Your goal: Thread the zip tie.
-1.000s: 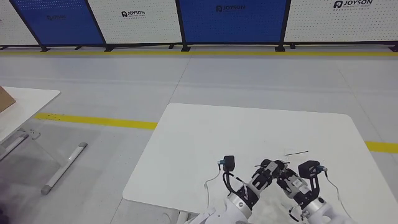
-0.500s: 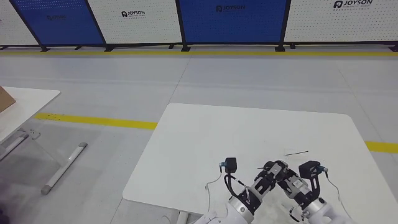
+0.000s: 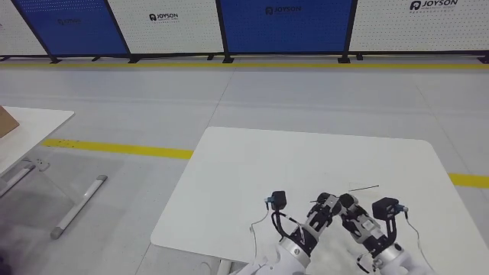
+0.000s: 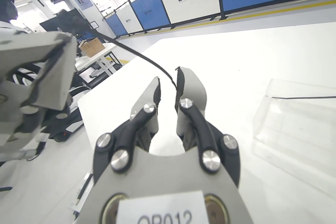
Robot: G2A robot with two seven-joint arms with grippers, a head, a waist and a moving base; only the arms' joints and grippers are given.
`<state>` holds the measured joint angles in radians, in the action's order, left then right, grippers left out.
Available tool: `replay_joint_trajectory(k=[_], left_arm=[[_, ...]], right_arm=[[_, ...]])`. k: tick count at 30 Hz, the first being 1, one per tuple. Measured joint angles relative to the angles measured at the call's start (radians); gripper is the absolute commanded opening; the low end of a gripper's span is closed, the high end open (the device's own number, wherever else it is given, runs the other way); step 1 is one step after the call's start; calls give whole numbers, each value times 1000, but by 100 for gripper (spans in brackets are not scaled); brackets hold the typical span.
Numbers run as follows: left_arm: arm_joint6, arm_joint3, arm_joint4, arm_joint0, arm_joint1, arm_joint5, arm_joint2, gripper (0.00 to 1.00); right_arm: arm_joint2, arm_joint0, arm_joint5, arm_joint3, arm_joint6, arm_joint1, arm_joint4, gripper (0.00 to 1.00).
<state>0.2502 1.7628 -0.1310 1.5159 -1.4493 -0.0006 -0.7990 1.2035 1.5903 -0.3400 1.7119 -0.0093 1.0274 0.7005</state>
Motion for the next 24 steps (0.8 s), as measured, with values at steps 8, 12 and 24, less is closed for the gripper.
replay_joint_trajectory(k=[8,12,24], left_arm=[[13,-5,60,13,7,-12,-74,0],[9,-1,75,26,13,-7,-114,0],[40,-56,35,-5,9,58,-118,0]], right_arm=[[82,76,0,66,-113,-31,-119,100],[126,114,0,93,-164,-52,-185,100],[177,177,0,124,-281,-86,-311,100]])
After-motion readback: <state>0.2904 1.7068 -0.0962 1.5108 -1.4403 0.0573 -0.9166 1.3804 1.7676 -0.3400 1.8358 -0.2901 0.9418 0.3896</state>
